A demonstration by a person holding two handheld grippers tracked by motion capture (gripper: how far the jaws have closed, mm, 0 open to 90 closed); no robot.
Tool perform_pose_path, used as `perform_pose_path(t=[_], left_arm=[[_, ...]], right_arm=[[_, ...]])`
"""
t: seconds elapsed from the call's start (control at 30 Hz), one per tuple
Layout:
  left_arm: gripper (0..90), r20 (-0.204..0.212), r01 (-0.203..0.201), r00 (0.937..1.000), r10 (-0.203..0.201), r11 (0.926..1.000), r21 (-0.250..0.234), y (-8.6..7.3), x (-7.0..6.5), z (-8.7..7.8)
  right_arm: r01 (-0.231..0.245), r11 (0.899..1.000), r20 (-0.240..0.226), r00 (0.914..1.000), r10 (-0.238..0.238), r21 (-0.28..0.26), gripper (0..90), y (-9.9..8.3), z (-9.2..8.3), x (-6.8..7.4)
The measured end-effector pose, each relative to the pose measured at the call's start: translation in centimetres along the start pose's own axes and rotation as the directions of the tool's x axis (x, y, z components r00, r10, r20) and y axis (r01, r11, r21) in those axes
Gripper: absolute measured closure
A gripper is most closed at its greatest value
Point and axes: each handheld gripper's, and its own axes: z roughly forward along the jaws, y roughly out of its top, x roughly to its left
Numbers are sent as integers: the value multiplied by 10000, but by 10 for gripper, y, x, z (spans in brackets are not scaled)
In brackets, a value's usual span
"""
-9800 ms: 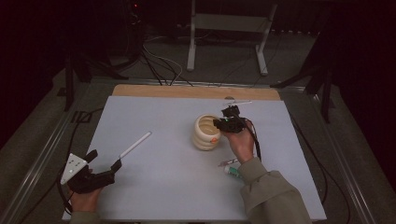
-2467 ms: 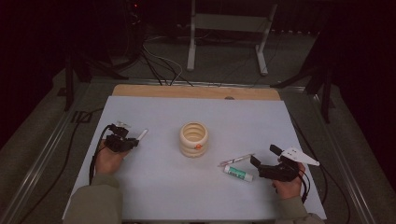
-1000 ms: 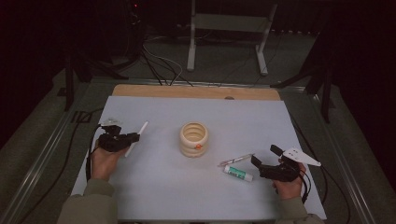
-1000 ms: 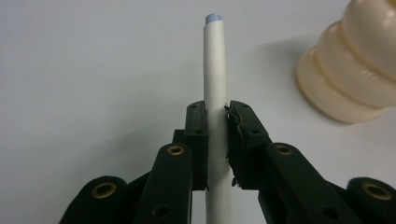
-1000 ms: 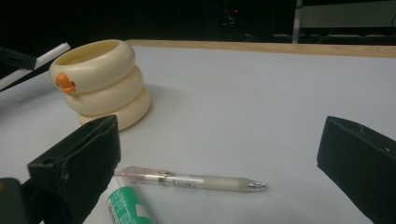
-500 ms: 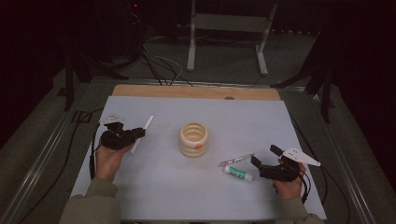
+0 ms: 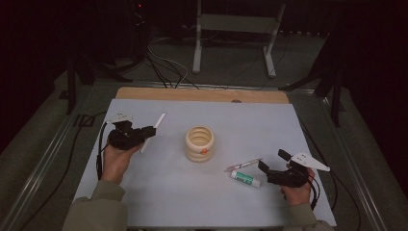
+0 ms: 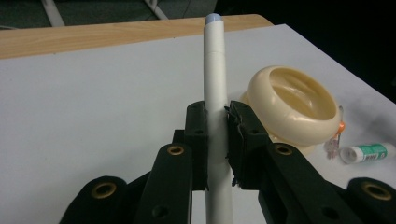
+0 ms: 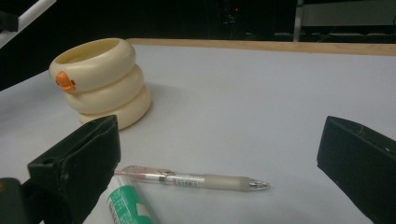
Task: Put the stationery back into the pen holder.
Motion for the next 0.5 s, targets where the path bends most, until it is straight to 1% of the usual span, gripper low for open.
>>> perform_pose_path(t=[0.17,0.27,0.4,0.5], left_arm=[[794,147,-4,9999,7,9998,-207,6,-6,2],[794,200,-98,9997,102,9997,-213,11,-10,5],[794,312,-121,9994,134,9990,-435,16,-14,7],[794,374,-175,9991,193,9986,-499,19,-18,9]], right_arm=[[17,10000,4,10000,-17,5,0,0,0,0],[15,10000,6,10000,-15,17,0,0,0,0],[-1,10000,1,10000,1,23,0,0,0,0],[16,10000,-1,10000,-16,22,0,0,0,0]])
